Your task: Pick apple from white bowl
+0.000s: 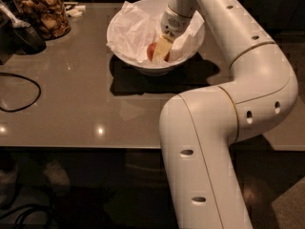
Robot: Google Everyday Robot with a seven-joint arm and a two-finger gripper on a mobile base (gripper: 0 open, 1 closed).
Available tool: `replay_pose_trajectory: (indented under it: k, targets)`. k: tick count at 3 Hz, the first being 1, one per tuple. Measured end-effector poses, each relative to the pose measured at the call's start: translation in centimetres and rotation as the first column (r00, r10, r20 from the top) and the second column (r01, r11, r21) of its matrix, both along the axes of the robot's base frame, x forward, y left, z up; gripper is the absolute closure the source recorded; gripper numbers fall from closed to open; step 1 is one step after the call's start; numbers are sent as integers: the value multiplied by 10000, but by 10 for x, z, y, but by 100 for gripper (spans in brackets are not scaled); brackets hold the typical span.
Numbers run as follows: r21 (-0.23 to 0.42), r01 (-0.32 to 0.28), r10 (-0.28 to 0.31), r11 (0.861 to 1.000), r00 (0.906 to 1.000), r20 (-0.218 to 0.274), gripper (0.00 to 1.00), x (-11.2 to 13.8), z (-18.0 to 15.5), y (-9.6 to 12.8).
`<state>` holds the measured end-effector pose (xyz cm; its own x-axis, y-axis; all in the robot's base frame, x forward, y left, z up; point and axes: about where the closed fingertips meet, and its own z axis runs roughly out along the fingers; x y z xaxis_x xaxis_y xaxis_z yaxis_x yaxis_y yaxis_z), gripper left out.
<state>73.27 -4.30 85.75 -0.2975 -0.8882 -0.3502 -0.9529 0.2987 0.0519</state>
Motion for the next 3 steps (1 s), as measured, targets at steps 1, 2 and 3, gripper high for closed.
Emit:
replay_pose_trajectory:
  k: [1,2,3]
  targets:
    - [-1,1,-1,10000,10000,0,61,0,0,0]
    - [-1,1,-1,10000,10000,0,84,0,0,0]
    - [122,73,-78,9999,9991,407,100,9,5,3]
